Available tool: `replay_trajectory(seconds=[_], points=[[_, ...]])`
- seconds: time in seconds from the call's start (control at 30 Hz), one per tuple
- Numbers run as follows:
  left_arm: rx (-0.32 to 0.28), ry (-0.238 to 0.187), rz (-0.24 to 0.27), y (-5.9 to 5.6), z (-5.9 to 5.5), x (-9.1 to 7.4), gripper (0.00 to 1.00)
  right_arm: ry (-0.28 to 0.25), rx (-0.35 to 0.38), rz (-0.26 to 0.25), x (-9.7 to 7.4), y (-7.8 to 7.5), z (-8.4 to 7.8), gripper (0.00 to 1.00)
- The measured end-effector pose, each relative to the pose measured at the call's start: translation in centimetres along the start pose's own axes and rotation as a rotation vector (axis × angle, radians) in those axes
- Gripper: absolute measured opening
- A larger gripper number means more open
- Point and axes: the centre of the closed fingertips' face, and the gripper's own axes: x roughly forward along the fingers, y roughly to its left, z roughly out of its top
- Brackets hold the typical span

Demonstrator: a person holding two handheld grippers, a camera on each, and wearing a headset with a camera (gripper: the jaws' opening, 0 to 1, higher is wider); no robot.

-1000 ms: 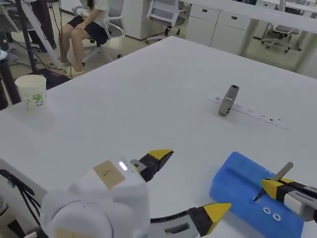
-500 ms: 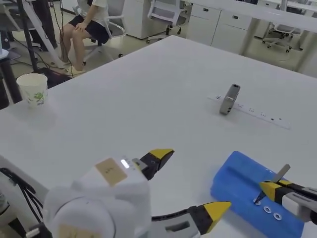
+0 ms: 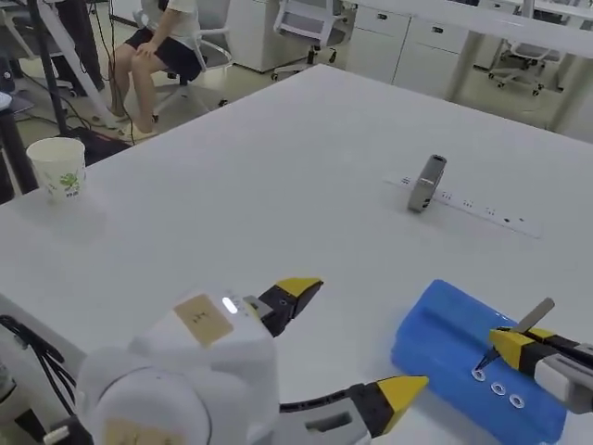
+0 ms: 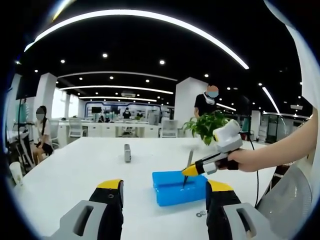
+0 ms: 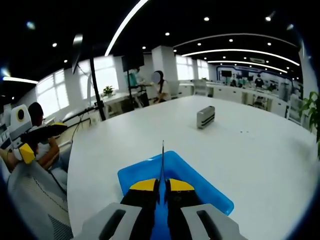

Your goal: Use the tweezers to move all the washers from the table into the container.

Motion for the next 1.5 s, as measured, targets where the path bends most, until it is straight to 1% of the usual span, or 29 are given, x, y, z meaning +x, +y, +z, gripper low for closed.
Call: replay_trajectory(seconds=[0.13,0.3,0.4,0.5,0.6,0.8,0.83,0.87,1.0,1.2,1.4,1.5], points=[[0.003,0.003,-0.002,-0.1,0.0,0.0,0.67,-0.026,-0.002,0.007,-0.4,0.7,0.8,0.04],[0.006,0.004,-0.001,-0.1,-0.1,0.0,0.66,-0.059,-0.012,0.026,-1.0,1.9,1.6,0.04],[0.006,0.006,-0.003,-0.1,-0.1,0.0,0.66,-0.074,-0.015,0.046,-1.3,2.9,1.9,0.04],[0.009,0.009,-0.004,-0.1,-0.2,0.0,0.66,-0.077,-0.028,0.070,-1.2,3.8,2.0,0.03],[0.010,0.009,-0.005,-0.1,-0.1,0.0,0.66,-0.065,-0.035,0.093,-0.9,4.2,1.8,0.03],[0.012,0.016,-0.002,-0.1,-0.2,0.0,0.66,-0.061,-0.030,0.132,-0.4,5.3,1.4,0.03],[0.012,0.015,-0.002,-0.1,-0.2,0.0,0.66,-0.080,-0.023,0.145,-0.3,5.5,1.6,0.03],[0.011,0.015,-0.004,-0.1,-0.2,0.0,0.66,-0.087,-0.017,0.151,-0.3,5.5,1.8,0.03],[0.015,0.024,-0.009,-0.2,-0.4,0.1,0.65,-0.079,-0.023,0.157,-0.3,5.7,1.8,0.03],[0.018,0.030,-0.009,-0.2,-0.5,0.1,0.65,-0.086,-0.017,0.185,-0.4,6.6,1.8,0.03],[0.019,0.033,-0.009,-0.3,-0.6,0.1,0.65,-0.080,0.006,0.208,-0.5,7.7,1.1,0.03],[0.019,0.034,-0.008,-0.2,-0.6,0.1,0.65,-0.062,0.020,0.221,-0.5,8.2,0.2,0.03]])
